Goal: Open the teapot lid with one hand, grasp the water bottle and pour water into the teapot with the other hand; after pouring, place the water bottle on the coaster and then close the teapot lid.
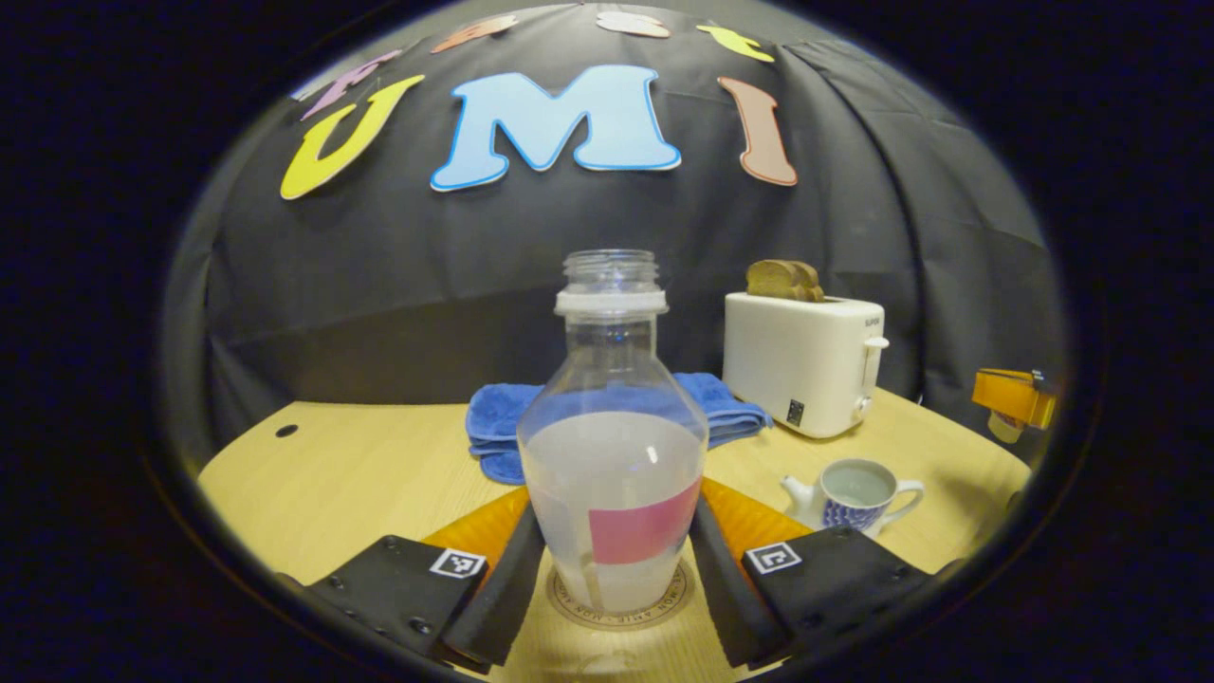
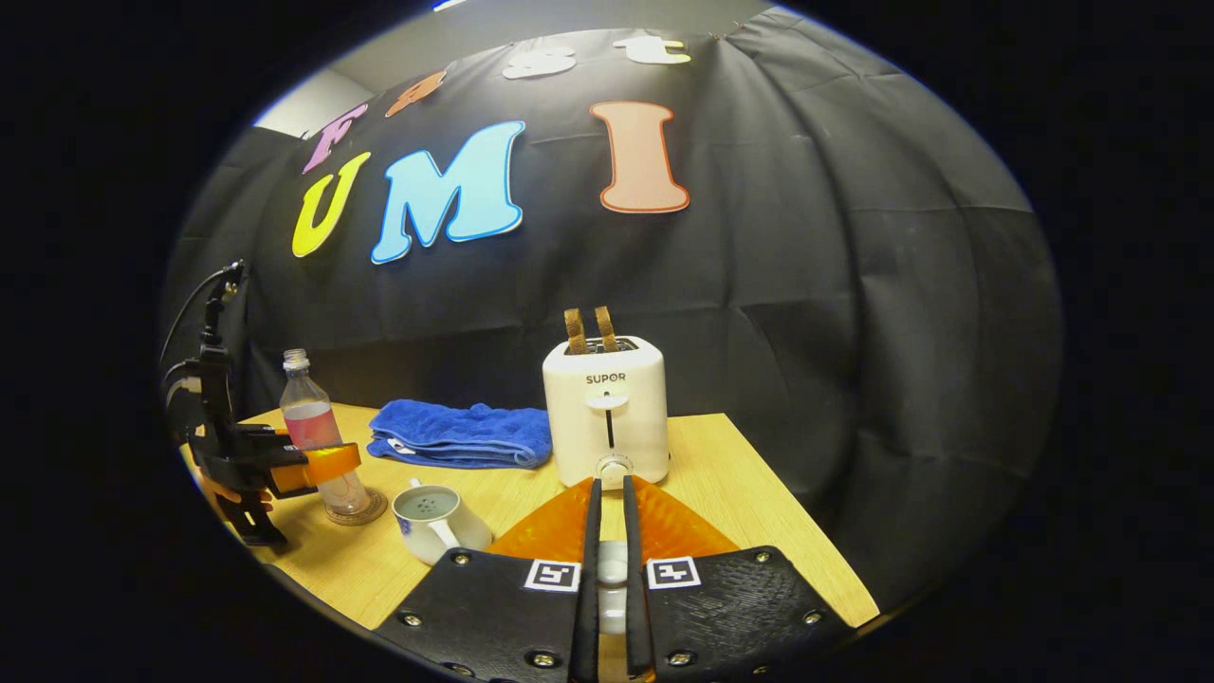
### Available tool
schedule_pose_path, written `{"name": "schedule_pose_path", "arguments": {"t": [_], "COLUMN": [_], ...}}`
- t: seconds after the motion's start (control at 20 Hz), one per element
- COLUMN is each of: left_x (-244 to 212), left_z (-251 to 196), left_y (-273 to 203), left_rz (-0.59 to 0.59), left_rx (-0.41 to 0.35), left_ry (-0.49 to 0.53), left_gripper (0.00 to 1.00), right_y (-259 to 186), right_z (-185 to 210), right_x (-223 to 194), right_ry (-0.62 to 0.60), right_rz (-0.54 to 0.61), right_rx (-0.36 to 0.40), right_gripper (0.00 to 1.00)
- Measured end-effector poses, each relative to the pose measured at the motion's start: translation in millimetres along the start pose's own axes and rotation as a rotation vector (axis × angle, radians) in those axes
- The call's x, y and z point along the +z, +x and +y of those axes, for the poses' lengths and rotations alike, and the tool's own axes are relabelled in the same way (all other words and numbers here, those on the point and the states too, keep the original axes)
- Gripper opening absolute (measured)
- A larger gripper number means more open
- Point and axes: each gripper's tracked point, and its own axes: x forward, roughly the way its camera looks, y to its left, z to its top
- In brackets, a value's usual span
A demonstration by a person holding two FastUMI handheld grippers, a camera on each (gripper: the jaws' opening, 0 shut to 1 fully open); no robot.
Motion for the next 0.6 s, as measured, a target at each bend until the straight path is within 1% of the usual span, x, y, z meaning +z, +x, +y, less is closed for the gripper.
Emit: {"name": "schedule_pose_path", "arguments": {"t": [0.05, 0.35, 0.5, 0.6], "left_x": [2.8, -9.5, -13.7, -14.4], "left_z": [0.6, -2.1, 0.2, 1.0], "left_y": [-2.6, -4.3, -23.2, -33.6], "left_rz": [-0.005, 0.024, 0.018, 0.011], "left_rx": [-0.007, -0.015, -0.046, -0.060], "left_ry": [-0.020, -0.080, -0.092, -0.084], "left_gripper": [1.00, 1.00, 1.00, 1.00], "right_y": [0.3, -0.3, 8.8, 17.2], "right_z": [3.8, 37.3, 60.9, 76.1], "right_x": [-0.6, 10.8, 13.8, 14.8], "right_ry": [-0.007, -0.025, -0.018, -0.032], "right_rz": [0.001, -0.022, -0.011, 0.001], "right_rx": [0.009, 0.089, 0.139, 0.159], "right_gripper": [0.11, 0.11, 0.11, 0.11]}}
